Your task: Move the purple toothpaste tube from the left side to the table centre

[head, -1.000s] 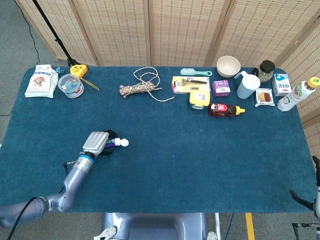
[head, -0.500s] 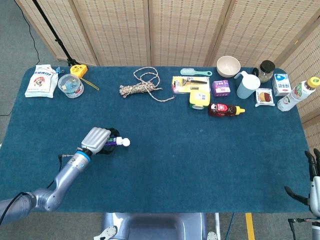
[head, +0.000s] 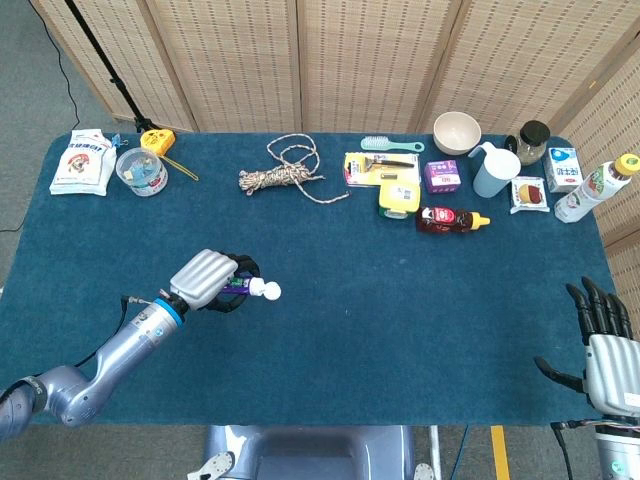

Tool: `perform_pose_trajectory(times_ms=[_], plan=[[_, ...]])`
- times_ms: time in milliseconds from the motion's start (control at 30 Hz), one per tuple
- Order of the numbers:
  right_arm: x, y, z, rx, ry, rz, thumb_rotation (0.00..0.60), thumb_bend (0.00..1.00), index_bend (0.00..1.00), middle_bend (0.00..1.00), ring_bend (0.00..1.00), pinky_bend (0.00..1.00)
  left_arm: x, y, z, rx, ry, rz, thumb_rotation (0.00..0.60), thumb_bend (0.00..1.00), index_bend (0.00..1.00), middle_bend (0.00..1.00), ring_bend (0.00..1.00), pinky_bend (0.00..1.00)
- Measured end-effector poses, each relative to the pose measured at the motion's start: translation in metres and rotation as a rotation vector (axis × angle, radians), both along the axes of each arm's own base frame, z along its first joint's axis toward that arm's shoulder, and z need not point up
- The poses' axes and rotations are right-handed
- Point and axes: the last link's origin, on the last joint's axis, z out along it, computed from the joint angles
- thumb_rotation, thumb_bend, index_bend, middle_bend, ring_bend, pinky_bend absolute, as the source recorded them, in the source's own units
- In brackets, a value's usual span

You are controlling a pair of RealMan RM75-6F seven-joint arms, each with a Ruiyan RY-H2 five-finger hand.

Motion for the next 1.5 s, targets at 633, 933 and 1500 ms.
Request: perform_pose_trajectory(times_ms=[633,933,1500], plan=[[0.038,-0.044,-0.046,0.091,-0.174,0.187,0.600,0.00,0.00,0.00,0.00,0.00,0.078,-0.005,0.008,-0.169,-0.066,-0.084,0.600,0.79,0.46,0.37,0.42,0.46],[0.054,-0.059,-0.072,0.135,-0.219,0.236,0.600,0.00,0.00,0.00,0.00,0.00,0.099,-0.002,0.002,-0.195,-0.073,-0.062,0.600,0.79,0.46,0.37,0.42,0.46],[0.072,-0.075,-0.104,0.143,-0.268,0.255,0.600,0.00,0.00,0.00,0.00,0.00,0.134,0.002,-0.018,-0.220,-0.088,-0.025,0.600,0.78,0.46,0.37,0.43,0.46]])
